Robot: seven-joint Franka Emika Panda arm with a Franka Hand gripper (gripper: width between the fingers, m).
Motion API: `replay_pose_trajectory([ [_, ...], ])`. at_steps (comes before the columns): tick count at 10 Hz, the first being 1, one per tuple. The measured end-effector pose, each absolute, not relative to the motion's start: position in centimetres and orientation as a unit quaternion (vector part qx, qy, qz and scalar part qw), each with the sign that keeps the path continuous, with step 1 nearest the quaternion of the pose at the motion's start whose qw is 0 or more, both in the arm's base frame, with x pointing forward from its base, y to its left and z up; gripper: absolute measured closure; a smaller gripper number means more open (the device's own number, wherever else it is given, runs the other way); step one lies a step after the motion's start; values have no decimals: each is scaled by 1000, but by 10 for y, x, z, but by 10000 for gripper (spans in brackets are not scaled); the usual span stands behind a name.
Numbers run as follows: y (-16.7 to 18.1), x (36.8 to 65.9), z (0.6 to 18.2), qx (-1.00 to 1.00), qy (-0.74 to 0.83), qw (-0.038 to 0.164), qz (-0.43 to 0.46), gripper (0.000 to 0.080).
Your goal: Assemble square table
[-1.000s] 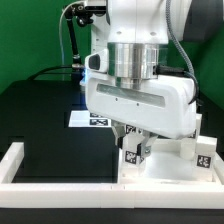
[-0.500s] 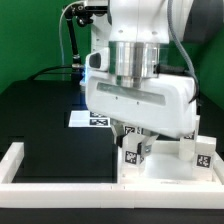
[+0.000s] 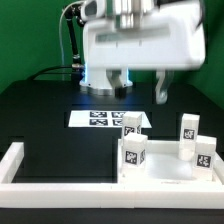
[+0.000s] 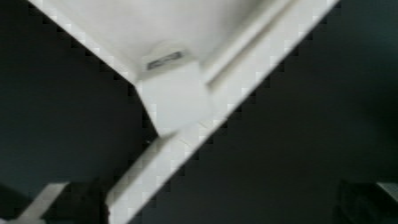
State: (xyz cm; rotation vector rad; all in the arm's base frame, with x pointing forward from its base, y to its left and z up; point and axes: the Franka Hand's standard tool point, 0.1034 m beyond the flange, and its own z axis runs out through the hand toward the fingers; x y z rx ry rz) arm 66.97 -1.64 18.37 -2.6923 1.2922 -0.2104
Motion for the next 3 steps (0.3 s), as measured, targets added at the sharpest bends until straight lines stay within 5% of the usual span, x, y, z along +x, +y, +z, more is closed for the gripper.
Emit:
replay_pose_trajectory([
  [3, -17, 672, 183, -898, 429, 71, -70, 151],
])
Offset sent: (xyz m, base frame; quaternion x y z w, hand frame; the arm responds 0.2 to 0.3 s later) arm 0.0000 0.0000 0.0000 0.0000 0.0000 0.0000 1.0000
